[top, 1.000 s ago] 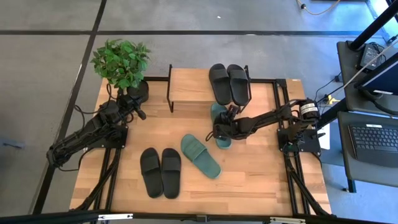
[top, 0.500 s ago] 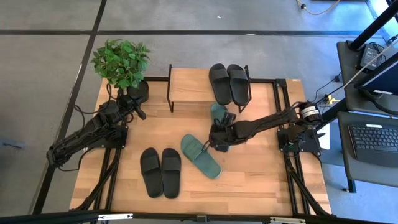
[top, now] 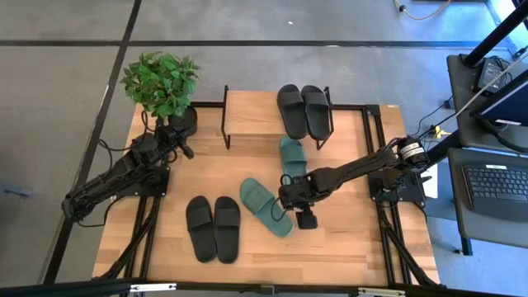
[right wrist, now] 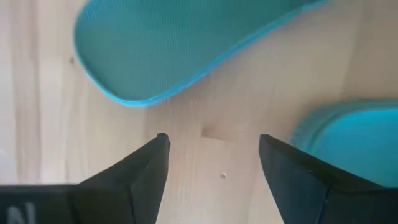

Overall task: Pick and place slides into the shelf
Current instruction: Put the green slide under the shelf

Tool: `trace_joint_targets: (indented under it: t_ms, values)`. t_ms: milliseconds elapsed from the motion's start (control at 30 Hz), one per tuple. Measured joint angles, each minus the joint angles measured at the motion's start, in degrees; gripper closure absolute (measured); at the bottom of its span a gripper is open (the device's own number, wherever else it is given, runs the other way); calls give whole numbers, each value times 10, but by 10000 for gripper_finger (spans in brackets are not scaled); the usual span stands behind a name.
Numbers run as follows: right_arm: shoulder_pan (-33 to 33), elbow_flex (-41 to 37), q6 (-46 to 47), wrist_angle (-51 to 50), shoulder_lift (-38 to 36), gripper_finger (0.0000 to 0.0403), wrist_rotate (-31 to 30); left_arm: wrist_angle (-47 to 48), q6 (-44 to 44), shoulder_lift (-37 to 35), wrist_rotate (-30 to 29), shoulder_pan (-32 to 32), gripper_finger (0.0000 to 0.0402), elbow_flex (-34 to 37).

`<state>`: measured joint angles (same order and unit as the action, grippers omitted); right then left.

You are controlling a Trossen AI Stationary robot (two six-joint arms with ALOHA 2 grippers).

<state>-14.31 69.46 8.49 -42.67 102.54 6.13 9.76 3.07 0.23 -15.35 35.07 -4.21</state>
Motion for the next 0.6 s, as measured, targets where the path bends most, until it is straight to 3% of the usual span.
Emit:
trace_joint_targets:
  t_ms: [300, 600]
  values:
    - [3, -60, 4, 76, 0, 156, 5, 0, 0, 0, 0, 0, 401, 0]
    - [38, -62, -29, 86, 0, 156, -65, 0, 0, 0, 0, 0, 401, 0]
